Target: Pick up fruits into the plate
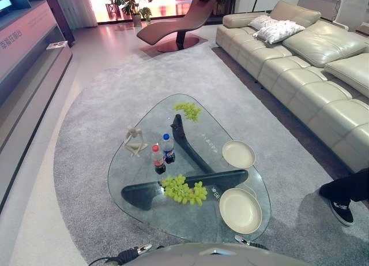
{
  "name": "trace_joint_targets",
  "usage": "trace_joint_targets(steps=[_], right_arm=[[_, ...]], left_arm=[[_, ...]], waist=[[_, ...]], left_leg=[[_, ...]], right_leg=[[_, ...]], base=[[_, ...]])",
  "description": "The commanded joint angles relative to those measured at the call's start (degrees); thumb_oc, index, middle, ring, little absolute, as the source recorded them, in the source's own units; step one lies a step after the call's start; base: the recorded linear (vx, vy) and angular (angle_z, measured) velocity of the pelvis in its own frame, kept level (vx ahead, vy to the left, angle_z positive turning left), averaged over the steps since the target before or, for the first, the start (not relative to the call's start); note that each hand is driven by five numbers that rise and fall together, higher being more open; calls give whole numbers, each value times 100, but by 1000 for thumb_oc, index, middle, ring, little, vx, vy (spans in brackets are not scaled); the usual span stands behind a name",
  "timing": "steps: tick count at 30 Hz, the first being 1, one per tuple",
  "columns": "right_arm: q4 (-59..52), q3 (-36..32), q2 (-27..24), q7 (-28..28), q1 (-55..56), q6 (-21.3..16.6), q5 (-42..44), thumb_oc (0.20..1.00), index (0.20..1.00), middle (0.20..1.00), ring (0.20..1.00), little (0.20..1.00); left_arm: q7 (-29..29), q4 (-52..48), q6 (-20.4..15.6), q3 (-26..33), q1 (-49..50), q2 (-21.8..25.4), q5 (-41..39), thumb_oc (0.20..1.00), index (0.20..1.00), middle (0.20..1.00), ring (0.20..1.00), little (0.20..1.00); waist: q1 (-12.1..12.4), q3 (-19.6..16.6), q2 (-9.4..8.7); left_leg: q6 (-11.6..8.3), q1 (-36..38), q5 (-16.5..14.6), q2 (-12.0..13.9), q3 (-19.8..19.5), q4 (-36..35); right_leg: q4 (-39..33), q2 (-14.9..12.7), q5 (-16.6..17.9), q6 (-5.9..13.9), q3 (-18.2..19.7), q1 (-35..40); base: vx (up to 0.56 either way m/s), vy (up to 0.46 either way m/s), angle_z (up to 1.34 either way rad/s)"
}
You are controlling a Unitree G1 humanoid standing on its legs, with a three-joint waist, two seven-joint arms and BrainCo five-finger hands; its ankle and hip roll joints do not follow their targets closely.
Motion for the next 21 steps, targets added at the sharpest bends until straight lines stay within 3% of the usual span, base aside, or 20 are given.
trace_joint_targets(steps=[1, 6, 7, 12, 21], right_arm=[[175, -86, 219, -32, -429, 30, 180, 1000, 1000, 1000, 1000, 1000], [175, -86, 219, -32, -429, 30, 180, 1000, 1000, 1000, 1000, 1000], [167, -58, 200, 8, -411, 29, 198, 1000, 1000, 1000, 1000, 1000], [242, -51, 196, 49, -416, 10, 190, 1000, 1000, 1000, 1000, 1000], [229, 2, 234, -11, -437, 42, 165, 1000, 1000, 1000, 1000, 1000]], left_arm=[[30, 337, -203, -284, -486, -79, 374, 1000, 1000, 1000, 1000, 1000], [30, 337, -203, -284, -485, -79, 374, 1000, 1000, 1000, 1000, 1000], [71, 293, -390, -302, -450, -42, 221, 1000, 1000, 1000, 1000, 1000], [546, 372, -36, -276, -474, -18, 599, 1000, 1000, 1000, 1000, 1000], [290, 413, 96, -305, -468, -48, 436, 1000, 1000, 1000, 1000, 1000]], waist=[[119, 368, -148], [119, 368, -148], [114, 378, -157], [131, 370, -170], [117, 397, -165]], left_leg=[[337, 372, -552, -457, 338, 44], [337, 372, -552, -457, 338, 44], [329, 378, -561, -457, 331, 42], [336, 389, -568, -460, 298, 46], [352, 394, -579, -461, 298, 60]], right_leg=[[205, -31, 187, 31, 213, -136], [205, -31, 187, 31, 213, -136], [208, -16, 183, 28, 237, -143], [204, -20, 168, 28, 230, -120], [244, -6, 151, 13, 270, -141]], base=[[0, 0, 0], [6, -4, 0], [39, -21, 0], [57, -11, 0], [7, -1, 0]])
